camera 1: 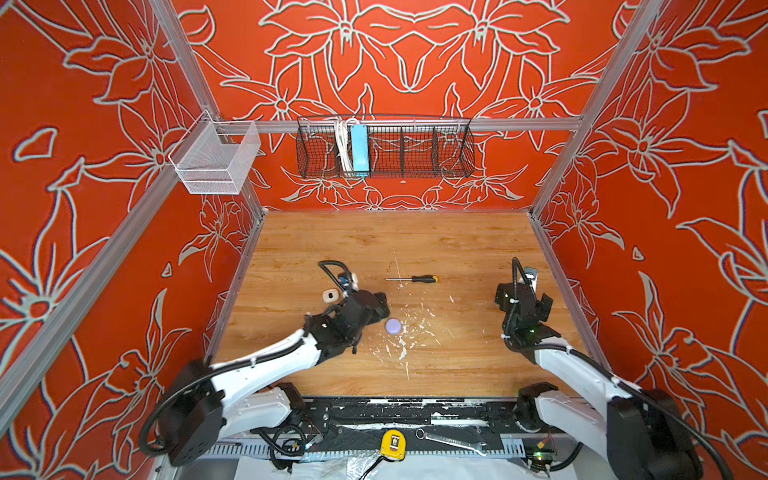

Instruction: Insert the wireless bluetooth earbuds into the charging case

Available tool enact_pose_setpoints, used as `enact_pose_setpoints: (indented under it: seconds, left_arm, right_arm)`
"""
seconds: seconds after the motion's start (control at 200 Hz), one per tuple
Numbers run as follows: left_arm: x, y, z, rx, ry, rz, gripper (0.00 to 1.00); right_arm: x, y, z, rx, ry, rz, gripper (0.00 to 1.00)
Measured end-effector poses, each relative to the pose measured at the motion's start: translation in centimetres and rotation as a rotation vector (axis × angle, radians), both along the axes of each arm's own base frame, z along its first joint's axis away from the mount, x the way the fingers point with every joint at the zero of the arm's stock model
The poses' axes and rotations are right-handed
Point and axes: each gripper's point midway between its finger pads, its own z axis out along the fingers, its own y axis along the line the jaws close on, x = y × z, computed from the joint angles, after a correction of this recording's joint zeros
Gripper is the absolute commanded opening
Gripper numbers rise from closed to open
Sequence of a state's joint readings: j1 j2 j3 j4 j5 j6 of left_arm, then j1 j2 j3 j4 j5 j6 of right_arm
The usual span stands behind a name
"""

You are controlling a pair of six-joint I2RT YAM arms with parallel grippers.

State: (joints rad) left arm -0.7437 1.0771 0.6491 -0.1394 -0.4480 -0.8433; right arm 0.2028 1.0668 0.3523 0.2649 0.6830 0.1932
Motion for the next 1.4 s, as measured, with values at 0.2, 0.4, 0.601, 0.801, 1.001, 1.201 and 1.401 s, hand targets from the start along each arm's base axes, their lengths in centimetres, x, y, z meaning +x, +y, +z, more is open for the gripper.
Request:
enact_pose_setpoints:
  seconds: [0.2, 0.4, 0.601, 0.801, 1.001, 1.201, 1.401]
  left_arm:
    - [-1.2, 12.4, 5.9, 0.202, -0.291, 0.227, 0.97]
    - [-2.8, 18.4, -2.6, 0.481, -0.284, 0.309, 0.97]
    - [-1.9, 22.9, -7.6, 0.506, -0.117, 0.354, 0.97]
    - [5.3, 21.4, -9.3, 0.472, -0.011, 0.19, 0.99]
    - [7.0, 20.2, -7.4, 0.458, -0.084, 0.13, 0.97]
    - [7.0, 19.9, -7.6, 0.457, -0.074, 0.11, 0.97]
    - [6.9, 19.8, -7.8, 0.456, -0.066, 0.101, 0.97]
  right_arm:
    - [2.7, 2.2, -2.6, 0.014, 0.038, 0.183, 0.99]
    - [5.1, 2.5, -4.4, 0.051, 0.039, 0.267, 0.98]
    - [5.6, 1.9, -3.6, 0.083, -0.04, 0.289, 0.98]
    - [5.9, 2.5, -3.2, 0.095, -0.062, 0.323, 0.98]
    - [6.0, 2.6, -3.1, 0.097, -0.068, 0.33, 0.98]
    - [6.0, 2.6, -3.1, 0.097, -0.07, 0.33, 0.98]
    - [6.0, 2.6, -3.0, 0.097, -0.07, 0.33, 0.98]
